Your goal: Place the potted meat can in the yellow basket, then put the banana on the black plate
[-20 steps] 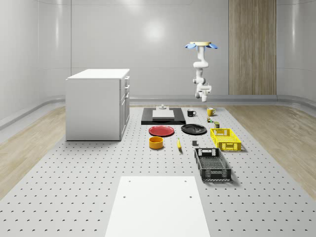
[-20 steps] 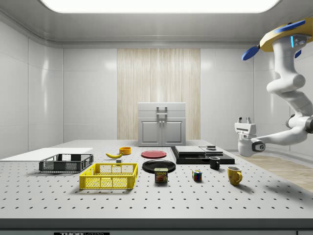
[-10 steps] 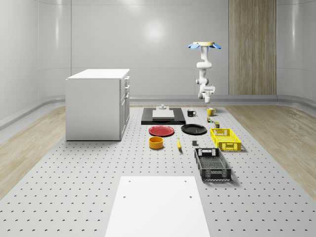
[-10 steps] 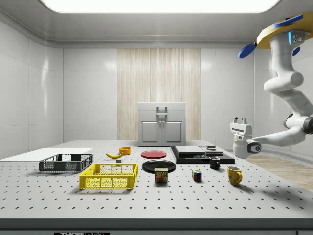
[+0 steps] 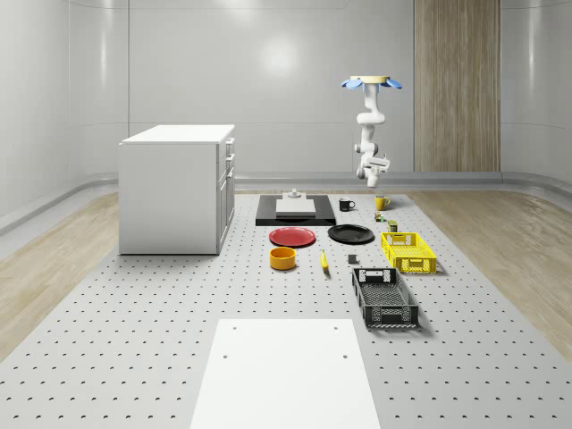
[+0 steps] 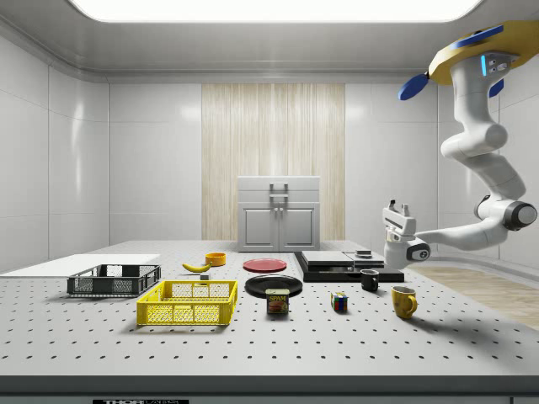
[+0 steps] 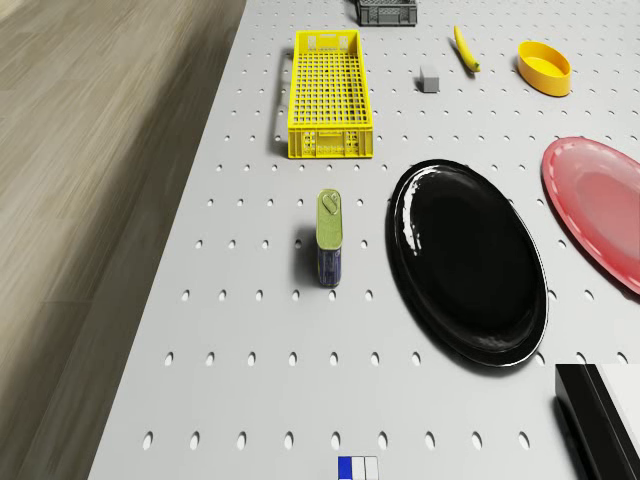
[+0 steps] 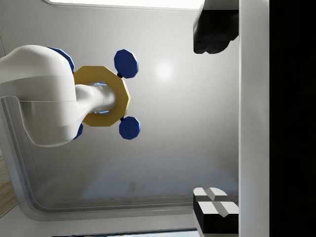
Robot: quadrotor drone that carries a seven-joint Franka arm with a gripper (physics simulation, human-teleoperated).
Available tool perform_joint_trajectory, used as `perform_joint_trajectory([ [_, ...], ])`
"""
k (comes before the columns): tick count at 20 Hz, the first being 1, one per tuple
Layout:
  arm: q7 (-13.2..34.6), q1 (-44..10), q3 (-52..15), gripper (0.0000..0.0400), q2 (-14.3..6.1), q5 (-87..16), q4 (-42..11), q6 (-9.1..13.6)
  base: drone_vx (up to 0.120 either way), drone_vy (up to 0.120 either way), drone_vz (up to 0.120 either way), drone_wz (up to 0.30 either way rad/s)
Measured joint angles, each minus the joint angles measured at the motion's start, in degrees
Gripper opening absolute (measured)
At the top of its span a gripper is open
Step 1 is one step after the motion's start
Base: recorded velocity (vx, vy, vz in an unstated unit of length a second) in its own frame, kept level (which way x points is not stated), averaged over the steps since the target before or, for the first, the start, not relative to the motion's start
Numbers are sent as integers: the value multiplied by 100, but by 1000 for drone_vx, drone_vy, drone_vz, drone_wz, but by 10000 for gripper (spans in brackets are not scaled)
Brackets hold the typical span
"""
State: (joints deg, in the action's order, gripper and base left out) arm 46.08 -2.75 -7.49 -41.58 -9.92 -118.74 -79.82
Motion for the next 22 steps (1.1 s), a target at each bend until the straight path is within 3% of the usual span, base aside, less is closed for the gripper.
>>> perform_joint_trajectory([
  [7,329,-482,-1458,400,-146,-2115,-583,-103,120,0,0,0],
  [10,677,-892,-2496,400,-317,-3754,-1346,-179,120,0,-53,0],
  [13,1255,-1487,-3590,400,-558,-5697,-2443,-180,120,0,-120,0],
  [17,2268,-2619,-4772,400,-884,-8037,-3746,155,120,0,-120,0],
  [22,3314,-4064,-5665,400,-1245,-9655,-4474,811,120,0,-120,0],
])
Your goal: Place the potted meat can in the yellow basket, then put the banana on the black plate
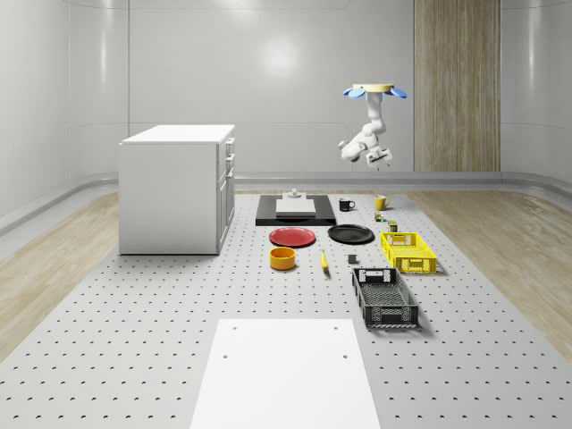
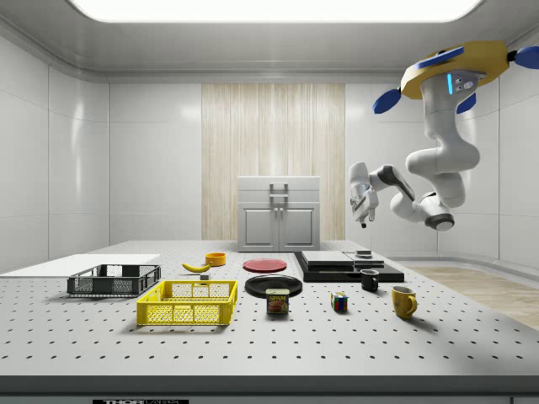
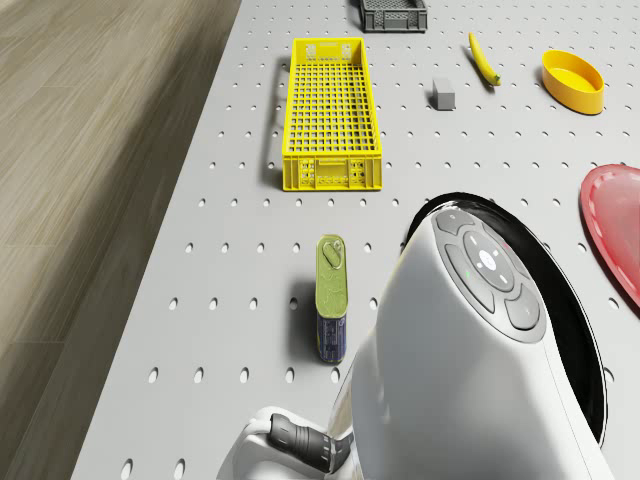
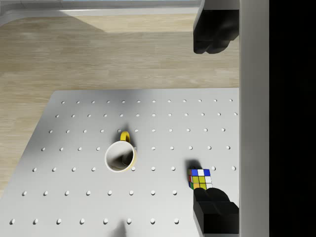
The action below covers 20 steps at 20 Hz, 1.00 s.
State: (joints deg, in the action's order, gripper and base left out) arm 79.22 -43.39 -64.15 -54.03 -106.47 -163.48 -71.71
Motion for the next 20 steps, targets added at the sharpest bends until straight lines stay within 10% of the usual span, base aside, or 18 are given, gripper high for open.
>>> perform_joint_trajectory([
  [8,776,-1178,-580,400,-438,-677,-229,473,120,0,-120,0],
  [20,1123,-1652,-851,400,-874,-647,-238,364,120,0,-120,0],
])
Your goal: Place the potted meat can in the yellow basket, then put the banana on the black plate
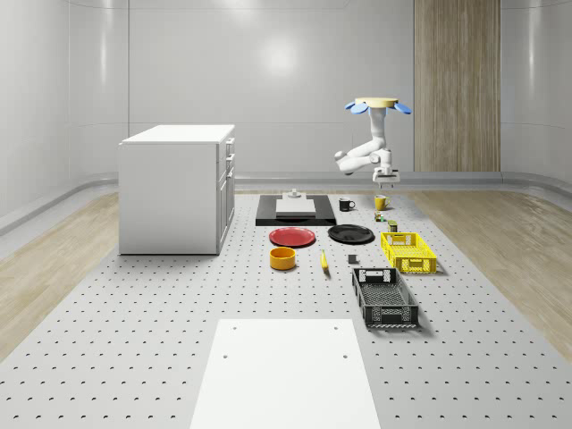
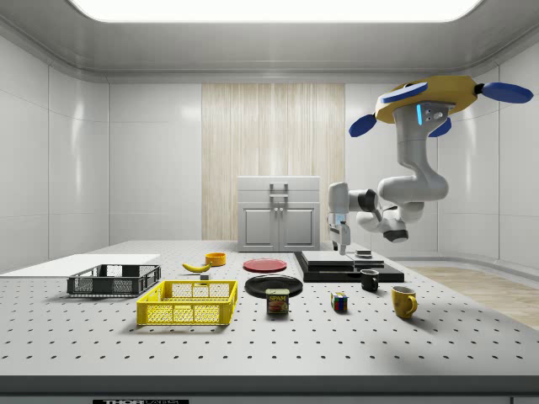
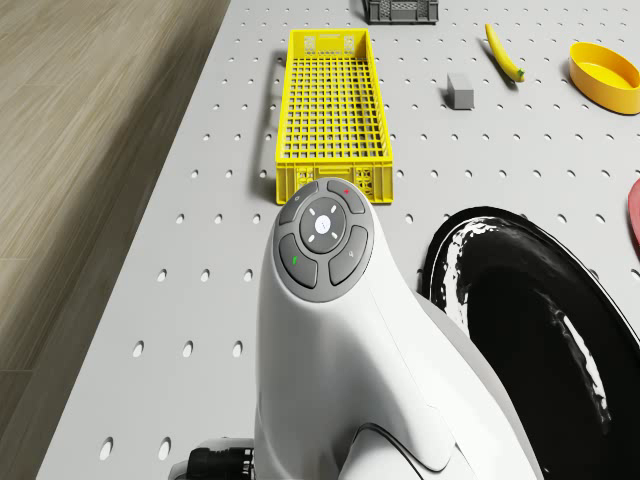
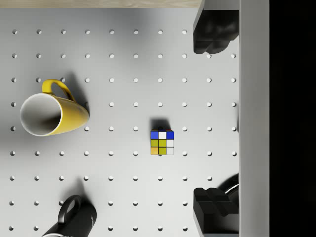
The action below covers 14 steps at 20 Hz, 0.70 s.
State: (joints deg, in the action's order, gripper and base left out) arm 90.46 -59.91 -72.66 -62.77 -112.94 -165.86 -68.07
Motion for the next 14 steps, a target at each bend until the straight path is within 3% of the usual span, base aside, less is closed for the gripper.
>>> perform_joint_trajectory([
  [14,166,-185,-155,400,-420,210,28,-351,120,0,-120,0],
])
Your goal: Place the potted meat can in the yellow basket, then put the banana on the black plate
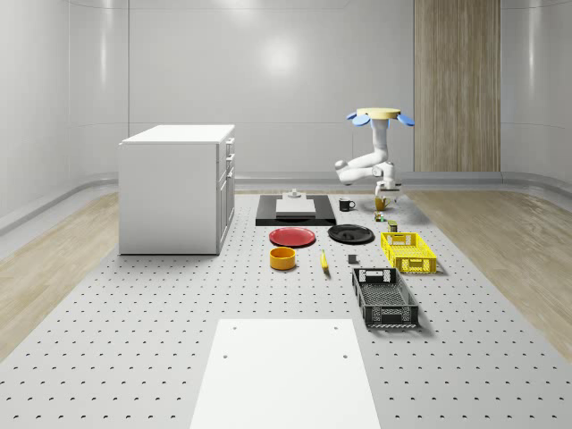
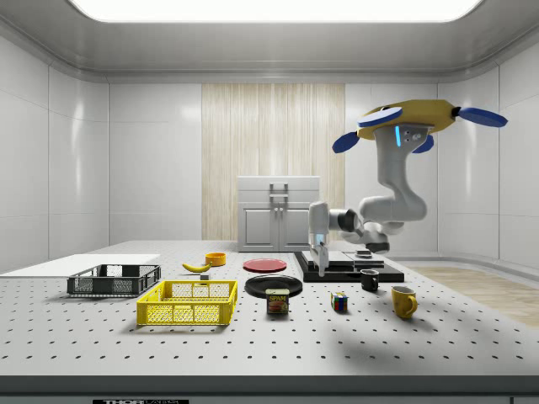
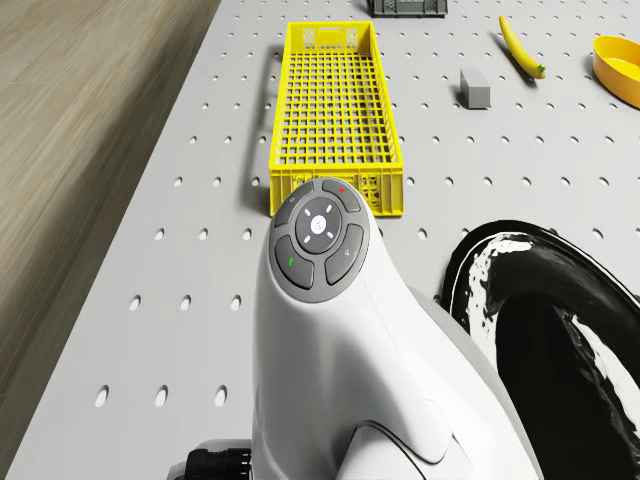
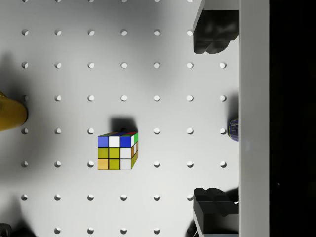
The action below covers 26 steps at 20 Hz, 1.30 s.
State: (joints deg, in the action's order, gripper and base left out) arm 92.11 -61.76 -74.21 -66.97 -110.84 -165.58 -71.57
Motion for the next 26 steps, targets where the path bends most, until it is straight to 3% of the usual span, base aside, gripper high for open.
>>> perform_joint_trajectory([
  [6,53,-56,-51,400,-166,86,12,-151,120,0,-113,0],
  [19,148,-158,-142,400,-497,253,34,-457,120,0,-9,0],
  [26,191,-204,-183,400,-660,332,44,-608,103,-51,-29,0],
])
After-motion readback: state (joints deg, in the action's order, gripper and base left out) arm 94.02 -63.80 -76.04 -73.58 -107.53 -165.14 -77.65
